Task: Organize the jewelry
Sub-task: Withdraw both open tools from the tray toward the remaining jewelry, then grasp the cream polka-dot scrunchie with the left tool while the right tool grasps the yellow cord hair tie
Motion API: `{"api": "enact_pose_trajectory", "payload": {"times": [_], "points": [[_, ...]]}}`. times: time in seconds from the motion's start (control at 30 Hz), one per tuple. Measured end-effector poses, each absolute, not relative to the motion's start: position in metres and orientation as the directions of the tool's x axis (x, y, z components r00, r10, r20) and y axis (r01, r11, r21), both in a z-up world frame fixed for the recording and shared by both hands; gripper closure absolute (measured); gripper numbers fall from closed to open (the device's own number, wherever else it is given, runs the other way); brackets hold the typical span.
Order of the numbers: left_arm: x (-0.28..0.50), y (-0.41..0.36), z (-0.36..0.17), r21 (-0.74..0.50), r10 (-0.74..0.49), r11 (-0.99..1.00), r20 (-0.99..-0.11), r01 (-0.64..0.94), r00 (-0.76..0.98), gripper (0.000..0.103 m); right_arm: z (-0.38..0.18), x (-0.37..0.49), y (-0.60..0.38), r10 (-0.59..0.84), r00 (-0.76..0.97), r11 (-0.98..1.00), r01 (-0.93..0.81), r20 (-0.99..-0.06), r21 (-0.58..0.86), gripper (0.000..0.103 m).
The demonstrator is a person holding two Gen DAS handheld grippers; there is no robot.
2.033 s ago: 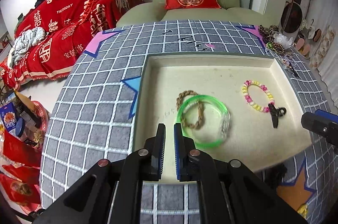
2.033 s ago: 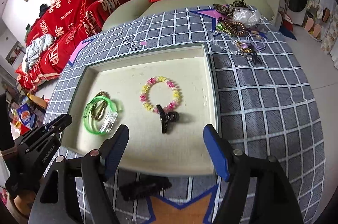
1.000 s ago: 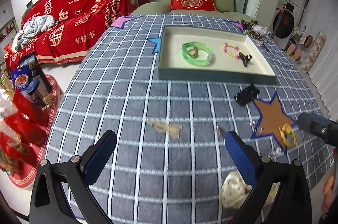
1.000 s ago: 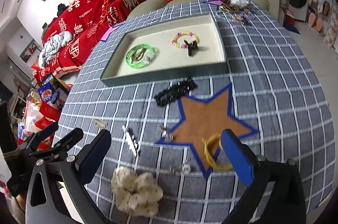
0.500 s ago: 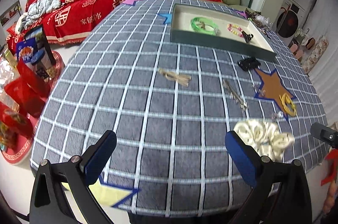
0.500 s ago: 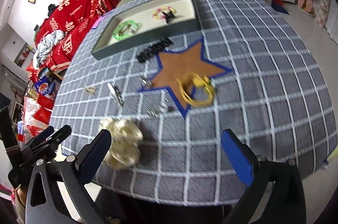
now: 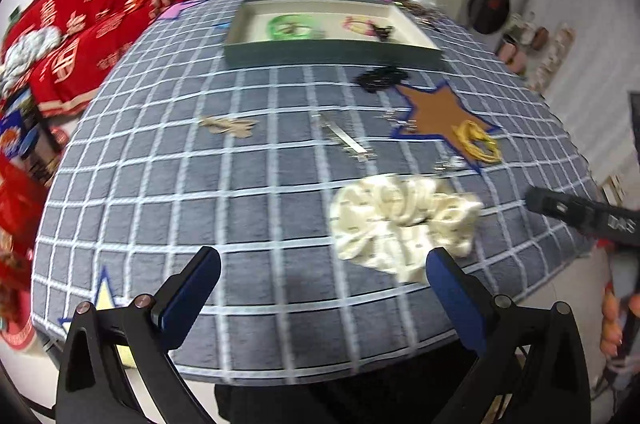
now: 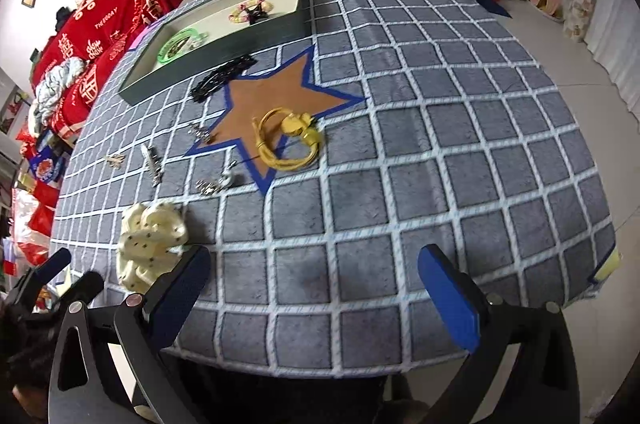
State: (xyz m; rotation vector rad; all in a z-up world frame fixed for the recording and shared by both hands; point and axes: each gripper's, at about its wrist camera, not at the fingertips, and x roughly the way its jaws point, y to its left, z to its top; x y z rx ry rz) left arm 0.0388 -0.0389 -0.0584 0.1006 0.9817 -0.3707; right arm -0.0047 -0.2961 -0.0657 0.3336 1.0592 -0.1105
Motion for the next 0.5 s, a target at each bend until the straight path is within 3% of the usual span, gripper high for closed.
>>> {"api": "enact_pose_trajectory", "payload": {"times": [0.43, 0.5], "points": [[0.049, -0.095, -0.08, -0.008, -0.229, 0.905, -0.851, 0.425, 0.472, 0.0, -0.08, 0.044, -0.296, -0.012, 0.454, 0.985, 0.157, -0.891, 0.067, 0.002], [0.05, -0.098, -0.082, 0.004, -0.222, 0.903, -0.852, 0.429, 0.475, 0.006, -0.084, 0.048, -0.295, -0.013, 0.448, 0.988, 0.143, -0.894, 0.056, 0.003]]}}
